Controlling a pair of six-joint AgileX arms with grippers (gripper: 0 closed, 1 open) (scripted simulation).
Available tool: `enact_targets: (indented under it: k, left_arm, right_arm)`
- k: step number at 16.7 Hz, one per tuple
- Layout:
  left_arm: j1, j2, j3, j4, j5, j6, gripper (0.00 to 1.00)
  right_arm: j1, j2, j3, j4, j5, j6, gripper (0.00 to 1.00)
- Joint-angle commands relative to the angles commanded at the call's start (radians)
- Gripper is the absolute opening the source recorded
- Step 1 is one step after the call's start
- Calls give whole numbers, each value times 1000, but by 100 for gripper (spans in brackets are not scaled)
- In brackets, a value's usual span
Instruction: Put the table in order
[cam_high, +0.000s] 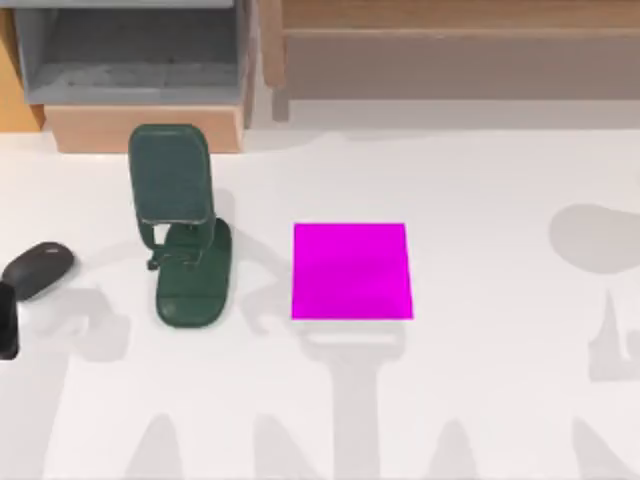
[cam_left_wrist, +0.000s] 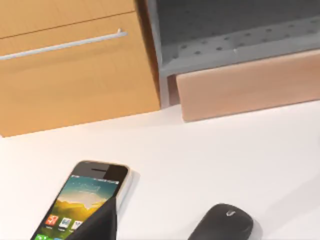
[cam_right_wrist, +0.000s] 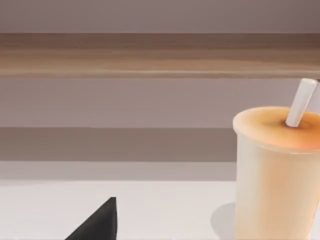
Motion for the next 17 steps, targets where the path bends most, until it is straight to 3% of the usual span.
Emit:
enact_targets:
  k: [11,17]
  left_arm:
    - [14,1154,840,-579,5,378,100]
    - [20,1543,1170,-829,4,557,100]
  right_arm:
    - [0,0,0,0,0,0,100]
    - [0,0,0,0,0,0,100]
